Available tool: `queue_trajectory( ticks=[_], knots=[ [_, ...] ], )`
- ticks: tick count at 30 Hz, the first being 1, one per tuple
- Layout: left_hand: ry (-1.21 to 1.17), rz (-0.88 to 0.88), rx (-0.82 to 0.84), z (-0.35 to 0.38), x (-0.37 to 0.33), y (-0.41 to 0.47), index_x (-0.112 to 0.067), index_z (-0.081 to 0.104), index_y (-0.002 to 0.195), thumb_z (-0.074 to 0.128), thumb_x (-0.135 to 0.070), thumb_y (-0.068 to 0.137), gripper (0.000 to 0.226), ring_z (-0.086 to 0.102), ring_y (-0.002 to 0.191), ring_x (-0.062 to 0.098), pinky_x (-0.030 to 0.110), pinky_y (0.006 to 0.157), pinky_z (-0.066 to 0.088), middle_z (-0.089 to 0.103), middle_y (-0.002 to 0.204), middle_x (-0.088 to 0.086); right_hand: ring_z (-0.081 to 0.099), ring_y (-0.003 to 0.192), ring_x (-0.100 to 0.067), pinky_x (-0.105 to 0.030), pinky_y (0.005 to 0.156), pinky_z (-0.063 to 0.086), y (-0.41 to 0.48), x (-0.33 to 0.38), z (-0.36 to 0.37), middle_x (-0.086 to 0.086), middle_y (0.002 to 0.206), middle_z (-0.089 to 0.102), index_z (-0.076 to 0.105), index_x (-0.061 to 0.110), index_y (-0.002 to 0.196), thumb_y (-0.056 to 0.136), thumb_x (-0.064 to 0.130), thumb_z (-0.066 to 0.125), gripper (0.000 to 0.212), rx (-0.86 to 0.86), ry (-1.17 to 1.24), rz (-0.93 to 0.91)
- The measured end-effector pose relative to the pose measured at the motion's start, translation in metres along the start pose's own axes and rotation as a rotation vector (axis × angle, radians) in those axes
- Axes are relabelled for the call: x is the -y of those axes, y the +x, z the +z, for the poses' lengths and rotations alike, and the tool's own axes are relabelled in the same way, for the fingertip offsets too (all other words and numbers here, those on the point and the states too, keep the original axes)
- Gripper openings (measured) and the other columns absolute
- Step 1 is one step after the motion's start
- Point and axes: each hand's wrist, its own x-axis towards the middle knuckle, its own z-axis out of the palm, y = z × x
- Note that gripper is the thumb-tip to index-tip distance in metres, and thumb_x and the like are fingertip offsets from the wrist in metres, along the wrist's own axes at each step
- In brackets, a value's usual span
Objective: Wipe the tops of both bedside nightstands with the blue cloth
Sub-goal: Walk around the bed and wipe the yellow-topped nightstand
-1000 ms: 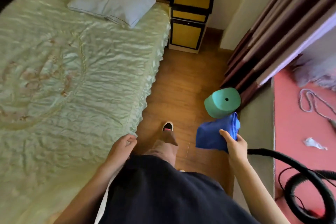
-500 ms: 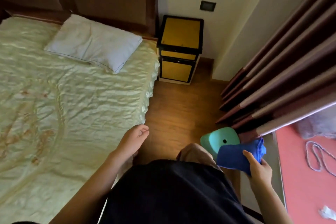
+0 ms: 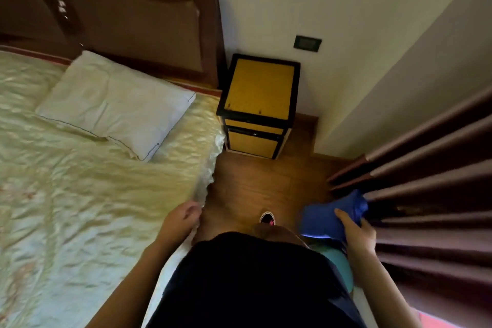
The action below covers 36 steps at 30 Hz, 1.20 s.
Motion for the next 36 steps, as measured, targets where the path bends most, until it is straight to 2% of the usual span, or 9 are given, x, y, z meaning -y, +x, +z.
queue_trajectory(
  ticks=[4,7,13,18,23,26,30,34,36],
  knots=[
    [0.010,-0.060,-0.054,-0.018,-0.032,0.052,-0.017,0.069,0.097,0.059,-0.020,0.092,0.011,0.063,0.086,0.020,0.031,0.071,0.043,0.070,0.096,0.002,0.063,0.087,-0.027,-0.036,0.081,0.050,0.037,0.075,0.056,-0.011,0.105,0.066,0.065,0.003,0.118,0.081,0.017,0.076,0.041,0.112,-0.036,-0.072],
    [0.035,-0.070,-0.053,-0.031,-0.054,0.100,-0.022,0.066,0.104,0.059,-0.024,0.092,0.014,0.062,0.082,0.013,0.025,0.067,0.043,0.068,0.098,-0.002,0.062,0.095,-0.028,-0.039,0.085,0.050,0.062,0.117,0.100,-0.009,0.108,0.064,0.063,0.003,0.124,0.083,0.018,0.074,0.044,0.144,-0.056,-0.086],
    [0.114,-0.057,0.031,-0.026,-0.084,0.247,-0.020,0.051,0.133,0.060,-0.029,0.092,0.043,0.058,0.105,0.019,0.029,0.082,0.041,0.056,0.124,-0.001,0.065,0.100,-0.030,-0.039,0.086,0.051,0.127,0.170,0.210,-0.013,0.110,0.068,0.064,0.011,0.109,0.084,0.015,0.073,0.027,0.140,-0.009,-0.132],
    [0.161,0.035,0.038,0.000,-0.092,0.395,-0.017,0.037,0.144,0.056,-0.038,0.093,0.058,0.048,0.127,0.022,0.032,0.100,0.040,0.044,0.141,0.004,0.067,0.094,-0.016,-0.038,0.087,0.054,0.192,0.196,0.307,0.009,0.097,0.069,0.066,0.028,0.096,0.085,0.019,0.073,0.016,0.207,0.151,-0.175],
    [-0.013,0.014,-0.086,0.031,-0.091,0.514,-0.017,0.037,0.141,0.053,-0.048,0.091,0.061,0.049,0.103,0.016,0.028,0.081,0.039,0.042,0.121,-0.002,0.070,0.089,-0.005,-0.023,0.075,0.058,0.256,0.181,0.374,0.019,0.091,0.073,0.067,0.037,0.095,0.084,0.023,0.075,0.019,0.217,0.235,-0.163],
    [-0.041,-0.043,-0.101,0.051,-0.079,0.559,-0.015,0.044,0.131,0.047,-0.047,0.094,0.049,0.058,0.082,0.013,0.024,0.059,0.040,0.054,0.114,0.007,0.065,0.087,-0.014,-0.026,0.072,0.050,0.284,0.149,0.389,0.010,0.091,0.066,0.063,0.019,0.095,0.086,0.022,0.073,0.014,0.071,-0.005,-0.171],
    [-0.052,-0.071,-0.148,0.060,-0.064,0.578,-0.018,0.051,0.109,0.036,-0.045,0.098,0.033,0.058,0.068,0.021,0.031,0.054,0.039,0.061,0.091,0.009,0.063,0.092,-0.031,-0.023,0.066,0.045,0.299,0.118,0.381,-0.004,0.089,0.060,0.058,0.004,0.095,0.085,0.026,0.073,0.029,-0.049,-0.313,-0.195],
    [-0.097,-0.046,-0.114,0.059,-0.061,0.579,-0.025,0.048,0.105,0.030,-0.044,0.100,0.027,0.052,0.054,0.014,0.032,0.049,0.039,0.056,0.070,0.000,0.040,0.129,-0.039,-0.048,0.103,0.038,0.302,0.116,0.383,-0.023,0.142,0.040,0.034,0.006,0.145,0.086,0.046,0.065,0.078,-0.174,-0.876,-0.485],
    [-0.111,-0.045,-0.131,0.060,-0.061,0.579,-0.026,0.050,0.108,0.027,-0.045,0.101,0.030,0.048,0.045,0.007,0.027,0.043,0.036,0.053,0.065,0.000,0.027,0.143,-0.037,-0.051,0.115,0.024,0.307,0.120,0.398,-0.017,0.156,0.030,0.028,0.017,0.152,0.093,0.050,0.051,0.071,-0.041,-1.033,-0.742]
  ],
)
